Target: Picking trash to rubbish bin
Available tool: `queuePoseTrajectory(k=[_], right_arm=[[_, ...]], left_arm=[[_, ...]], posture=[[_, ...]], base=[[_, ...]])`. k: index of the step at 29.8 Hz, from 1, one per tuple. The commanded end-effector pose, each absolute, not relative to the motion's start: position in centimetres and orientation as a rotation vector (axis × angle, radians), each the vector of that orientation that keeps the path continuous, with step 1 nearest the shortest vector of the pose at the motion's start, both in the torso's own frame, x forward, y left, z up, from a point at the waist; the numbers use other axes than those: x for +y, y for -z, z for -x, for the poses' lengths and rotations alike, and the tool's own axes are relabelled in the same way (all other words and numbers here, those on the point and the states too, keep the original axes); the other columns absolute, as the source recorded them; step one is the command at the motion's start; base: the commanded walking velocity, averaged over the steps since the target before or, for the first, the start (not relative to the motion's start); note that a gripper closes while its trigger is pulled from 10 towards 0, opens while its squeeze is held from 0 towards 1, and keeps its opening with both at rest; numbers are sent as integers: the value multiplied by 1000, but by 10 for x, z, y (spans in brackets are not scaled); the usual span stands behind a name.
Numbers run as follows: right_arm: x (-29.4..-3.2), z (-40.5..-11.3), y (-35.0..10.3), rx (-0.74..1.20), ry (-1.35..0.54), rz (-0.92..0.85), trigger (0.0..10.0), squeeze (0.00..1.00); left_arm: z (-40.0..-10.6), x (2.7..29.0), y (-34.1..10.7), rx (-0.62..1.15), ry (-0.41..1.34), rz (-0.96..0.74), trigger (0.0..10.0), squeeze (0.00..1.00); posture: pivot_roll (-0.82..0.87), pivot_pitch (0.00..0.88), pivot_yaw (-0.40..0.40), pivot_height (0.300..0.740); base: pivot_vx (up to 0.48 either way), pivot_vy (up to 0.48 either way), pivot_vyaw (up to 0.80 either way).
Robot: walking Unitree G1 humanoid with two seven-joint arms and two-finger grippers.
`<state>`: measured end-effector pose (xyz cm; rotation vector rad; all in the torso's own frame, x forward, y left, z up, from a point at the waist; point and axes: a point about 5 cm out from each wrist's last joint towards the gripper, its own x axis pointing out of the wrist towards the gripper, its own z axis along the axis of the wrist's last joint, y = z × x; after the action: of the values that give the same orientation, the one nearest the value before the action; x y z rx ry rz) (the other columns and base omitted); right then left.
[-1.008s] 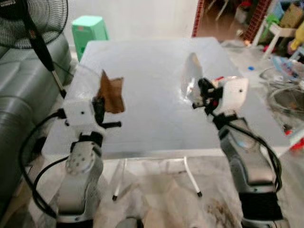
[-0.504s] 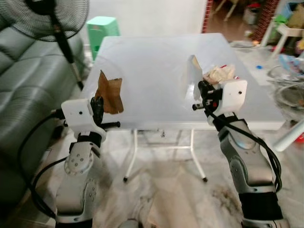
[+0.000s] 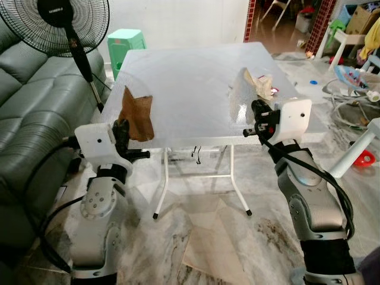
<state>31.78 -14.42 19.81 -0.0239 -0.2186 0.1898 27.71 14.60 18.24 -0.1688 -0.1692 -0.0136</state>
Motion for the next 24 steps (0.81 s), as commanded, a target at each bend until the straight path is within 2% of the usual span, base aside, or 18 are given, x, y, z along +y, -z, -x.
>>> queuePoseTrajectory(k=[1, 24], right_arm=[[-145, -318, -201, -227, -178, 23, 0, 0], [-148, -320, -200, -214, -155, 34, 0, 0]], left_arm=[[-279, 148, -186, -183, 11, 164, 0, 0], [-289, 153, -189, -185, 10, 227, 0, 0]], posture=[[16, 19, 17, 740], [10, 21, 17, 740]], base=[[0, 0, 0], [0, 0, -800]])
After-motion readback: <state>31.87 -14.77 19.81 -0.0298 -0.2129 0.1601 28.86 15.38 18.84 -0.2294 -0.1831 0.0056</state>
